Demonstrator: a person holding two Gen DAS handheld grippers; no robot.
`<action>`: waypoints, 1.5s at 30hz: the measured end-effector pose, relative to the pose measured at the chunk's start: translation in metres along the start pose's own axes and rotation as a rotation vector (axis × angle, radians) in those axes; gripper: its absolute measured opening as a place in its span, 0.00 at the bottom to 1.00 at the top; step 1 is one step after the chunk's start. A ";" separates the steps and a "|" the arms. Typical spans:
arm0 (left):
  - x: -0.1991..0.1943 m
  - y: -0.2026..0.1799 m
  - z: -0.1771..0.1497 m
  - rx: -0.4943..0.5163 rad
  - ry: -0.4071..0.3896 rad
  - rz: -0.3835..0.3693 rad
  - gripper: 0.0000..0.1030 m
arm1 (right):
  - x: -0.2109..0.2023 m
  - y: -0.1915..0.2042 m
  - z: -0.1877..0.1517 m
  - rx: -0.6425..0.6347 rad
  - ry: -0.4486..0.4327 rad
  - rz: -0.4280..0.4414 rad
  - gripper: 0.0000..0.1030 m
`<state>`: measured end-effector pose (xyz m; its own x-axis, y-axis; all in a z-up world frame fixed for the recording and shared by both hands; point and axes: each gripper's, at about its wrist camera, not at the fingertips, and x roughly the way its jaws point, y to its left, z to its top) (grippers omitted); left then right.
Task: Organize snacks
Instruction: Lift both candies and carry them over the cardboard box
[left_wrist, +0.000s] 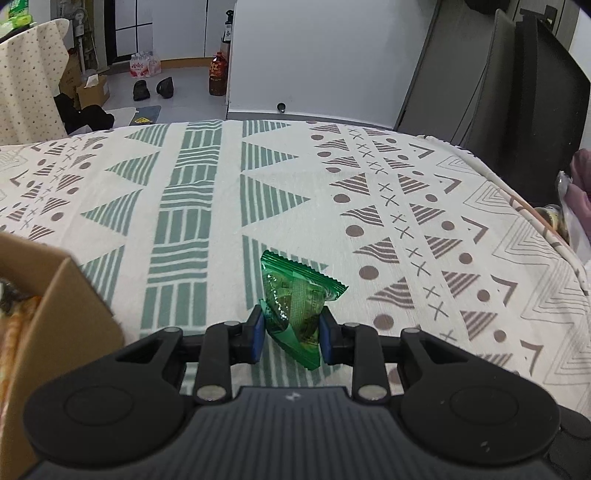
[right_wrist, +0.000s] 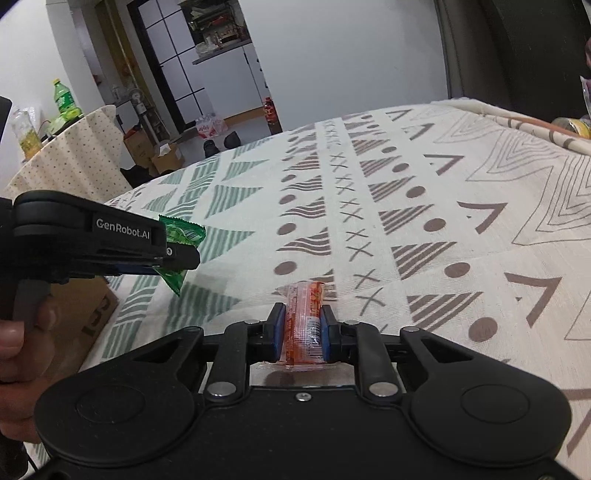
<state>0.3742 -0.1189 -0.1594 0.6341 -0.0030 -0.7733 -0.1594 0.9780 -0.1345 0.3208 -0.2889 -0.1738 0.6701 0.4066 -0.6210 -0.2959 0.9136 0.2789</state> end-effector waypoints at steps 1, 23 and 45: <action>-0.004 0.001 -0.002 -0.001 -0.002 0.000 0.27 | -0.002 0.003 0.000 -0.004 -0.003 0.002 0.18; -0.105 0.029 -0.024 -0.036 -0.076 0.019 0.27 | -0.060 0.051 0.004 -0.023 -0.112 0.102 0.18; -0.186 0.104 -0.009 -0.143 -0.195 0.087 0.27 | -0.083 0.118 0.021 -0.073 -0.186 0.215 0.18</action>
<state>0.2326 -0.0185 -0.0356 0.7453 0.1334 -0.6533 -0.3158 0.9336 -0.1696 0.2450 -0.2146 -0.0739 0.6985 0.5892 -0.4061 -0.4879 0.8073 0.3320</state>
